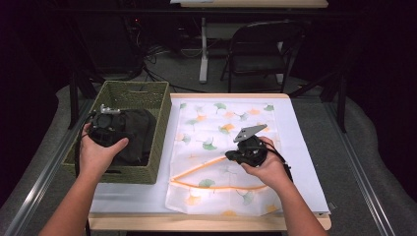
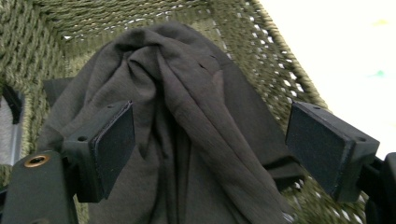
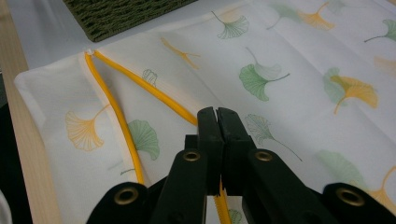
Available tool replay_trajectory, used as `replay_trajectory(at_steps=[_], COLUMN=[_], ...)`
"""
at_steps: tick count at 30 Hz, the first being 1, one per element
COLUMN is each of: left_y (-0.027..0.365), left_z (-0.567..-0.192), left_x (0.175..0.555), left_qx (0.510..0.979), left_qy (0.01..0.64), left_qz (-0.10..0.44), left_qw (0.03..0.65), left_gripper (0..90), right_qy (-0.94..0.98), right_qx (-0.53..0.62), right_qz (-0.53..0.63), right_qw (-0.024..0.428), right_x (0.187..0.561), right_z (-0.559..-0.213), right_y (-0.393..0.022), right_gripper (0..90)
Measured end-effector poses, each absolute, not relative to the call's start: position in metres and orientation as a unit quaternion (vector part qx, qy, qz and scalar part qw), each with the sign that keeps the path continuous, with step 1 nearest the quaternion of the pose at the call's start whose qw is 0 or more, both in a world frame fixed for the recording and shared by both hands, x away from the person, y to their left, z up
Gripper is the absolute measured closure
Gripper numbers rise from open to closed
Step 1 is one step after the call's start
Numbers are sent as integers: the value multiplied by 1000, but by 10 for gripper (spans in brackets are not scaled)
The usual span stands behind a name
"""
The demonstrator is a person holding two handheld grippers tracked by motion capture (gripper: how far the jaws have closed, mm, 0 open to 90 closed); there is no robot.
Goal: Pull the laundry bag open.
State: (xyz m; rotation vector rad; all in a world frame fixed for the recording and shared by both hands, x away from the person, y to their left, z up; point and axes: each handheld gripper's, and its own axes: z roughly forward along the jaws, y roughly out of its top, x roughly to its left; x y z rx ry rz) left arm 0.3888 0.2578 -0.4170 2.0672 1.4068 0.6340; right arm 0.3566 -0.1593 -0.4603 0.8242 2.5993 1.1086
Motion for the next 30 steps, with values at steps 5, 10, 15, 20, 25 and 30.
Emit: replay_trajectory(at_steps=[5, 10, 15, 20, 25, 30], left_y=[259, 256, 254, 255, 262, 270], left_z=[-424, -430, -436, -439, -444, -446], left_x=[401, 409, 415, 420, 428, 433], left_qx=[774, 771, 772, 770, 762, 751], left_qy=[525, 532, 534, 540, 558, 574], left_qz=[222, 226, 228, 236, 240, 245], left_qw=[277, 267, 258, 246, 226, 217], left_gripper=[161, 161, 161, 161, 151, 84], right_qy=[879, 878, 878, 878, 878, 878], right_qx=[278, 281, 281, 280, 281, 282], right_qz=[375, 374, 375, 375, 375, 375], right_qw=[98, 97, 97, 97, 96, 94], right_x=[357, 357, 357, 357, 357, 358], right_z=[-461, -462, -462, -464, -464, -465], right_y=[-160, -159, -159, -160, -159, -160], right_gripper=[887, 887, 887, 887, 886, 886])
